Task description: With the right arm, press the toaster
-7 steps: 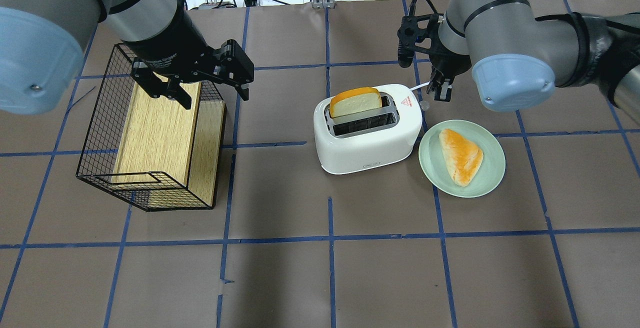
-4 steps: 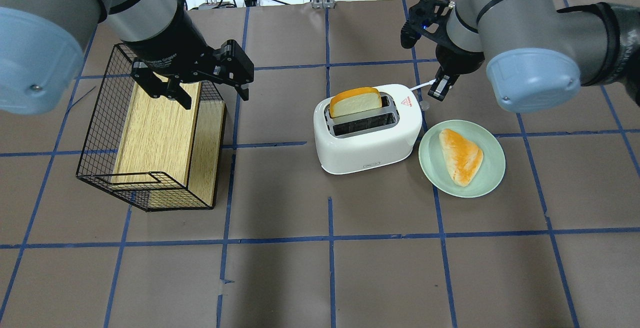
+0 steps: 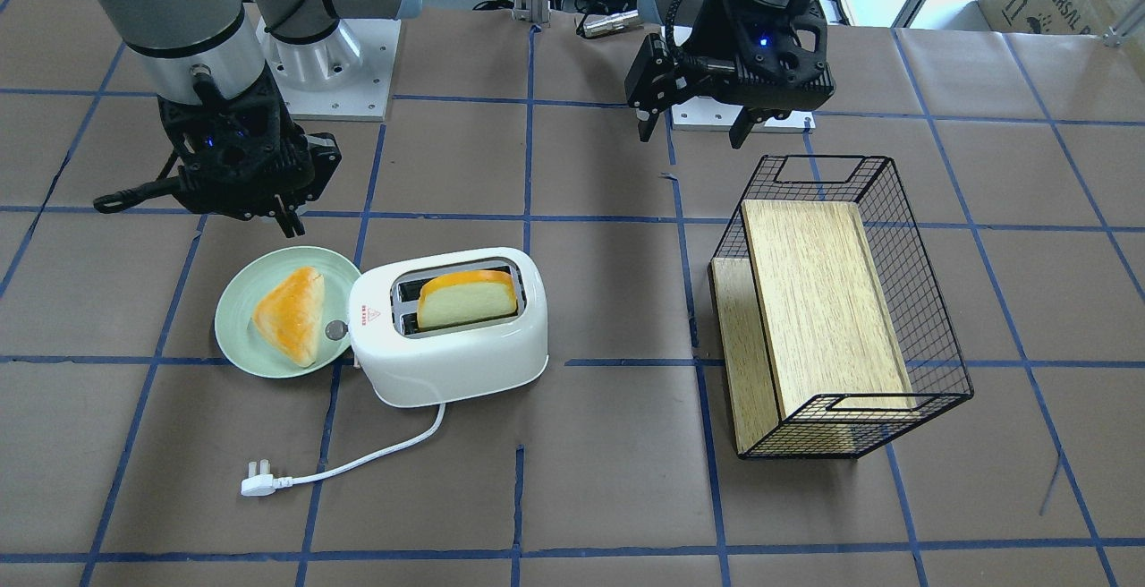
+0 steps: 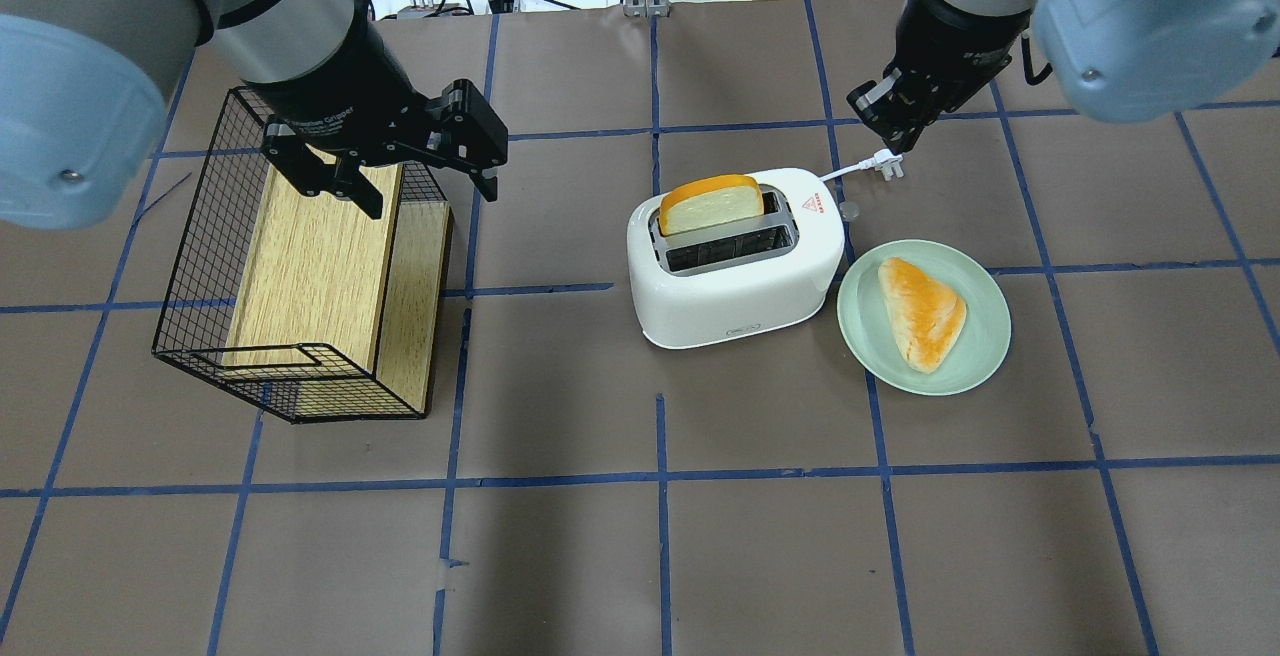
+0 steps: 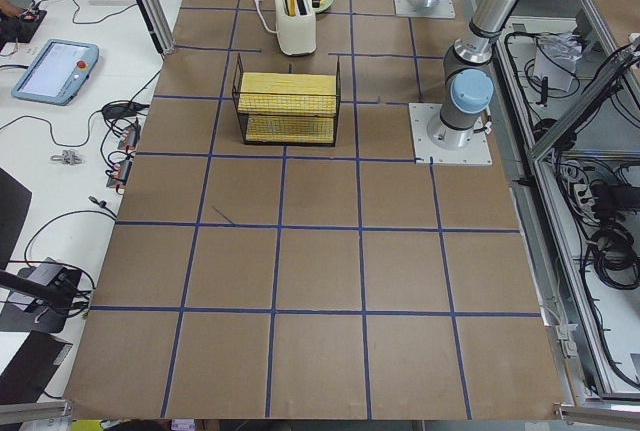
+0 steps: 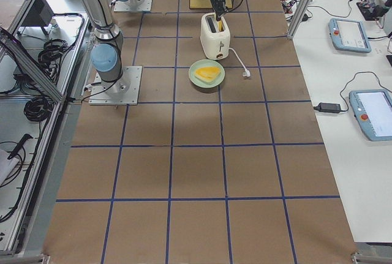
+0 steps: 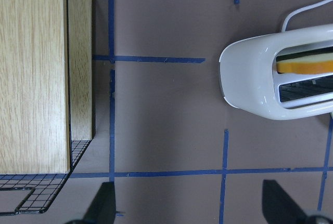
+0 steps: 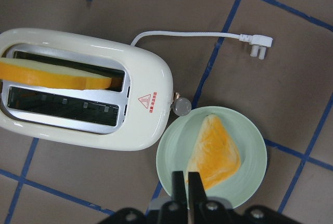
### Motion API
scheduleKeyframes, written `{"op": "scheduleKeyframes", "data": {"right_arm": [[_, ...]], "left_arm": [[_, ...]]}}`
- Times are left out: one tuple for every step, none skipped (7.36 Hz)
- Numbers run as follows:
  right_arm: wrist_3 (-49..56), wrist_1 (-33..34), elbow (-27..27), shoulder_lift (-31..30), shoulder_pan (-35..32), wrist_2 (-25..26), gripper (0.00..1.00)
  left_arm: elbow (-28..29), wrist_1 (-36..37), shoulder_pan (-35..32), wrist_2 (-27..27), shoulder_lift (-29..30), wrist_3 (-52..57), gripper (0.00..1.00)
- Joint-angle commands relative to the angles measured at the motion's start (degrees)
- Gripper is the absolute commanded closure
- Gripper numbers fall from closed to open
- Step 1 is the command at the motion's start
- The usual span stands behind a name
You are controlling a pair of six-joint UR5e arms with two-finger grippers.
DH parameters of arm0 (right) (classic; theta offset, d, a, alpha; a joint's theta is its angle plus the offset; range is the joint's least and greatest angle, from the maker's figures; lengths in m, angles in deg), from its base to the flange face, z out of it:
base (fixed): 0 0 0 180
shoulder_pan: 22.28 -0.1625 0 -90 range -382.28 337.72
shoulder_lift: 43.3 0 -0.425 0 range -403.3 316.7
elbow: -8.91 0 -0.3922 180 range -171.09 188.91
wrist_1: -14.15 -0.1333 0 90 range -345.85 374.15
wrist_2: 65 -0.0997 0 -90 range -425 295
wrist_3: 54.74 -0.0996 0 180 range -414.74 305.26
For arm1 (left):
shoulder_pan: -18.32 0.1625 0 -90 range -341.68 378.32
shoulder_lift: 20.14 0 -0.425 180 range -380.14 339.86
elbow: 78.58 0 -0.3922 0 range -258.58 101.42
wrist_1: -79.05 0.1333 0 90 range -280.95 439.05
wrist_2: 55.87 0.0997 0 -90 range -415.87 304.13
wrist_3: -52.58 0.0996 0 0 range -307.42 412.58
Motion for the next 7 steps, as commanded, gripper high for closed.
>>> {"op": "scheduleKeyframes", "data": {"right_arm": [[-10.88,-2.81,-1.63,0.25,0.25,0.38,0.7],[-13.18,-3.42,-2.24,-0.27,0.25,0.29,0.63],[-19.29,-3.68,-2.25,-0.62,0.17,-0.32,0.58],[-20.31,-3.86,-1.98,-0.54,0.08,0.37,0.23],[-20.32,-3.95,-2.07,-2.37,0.16,0.56,0.06],[-19.62,-3.69,-1.2,-3.08,0.51,0.38,0.0],[-19.62,-3.6,-0.41,-2.3,0.69,-0.23,0.0]], "left_arm": [[0.0,0.0,0.0,0.0,0.0,0.0,0.0],[0.0,0.0,0.0,0.0,0.0,0.0,0.0],[0.0,0.0,0.0,0.0,0.0,0.0,0.0],[0.0,0.0,0.0,0.0,0.0,0.0,0.0],[0.0,0.0,0.0,0.0,0.0,0.0,0.0],[0.0,0.0,0.0,0.0,0.0,0.0,0.0],[0.0,0.0,0.0,0.0,0.0,0.0,0.0]]}}
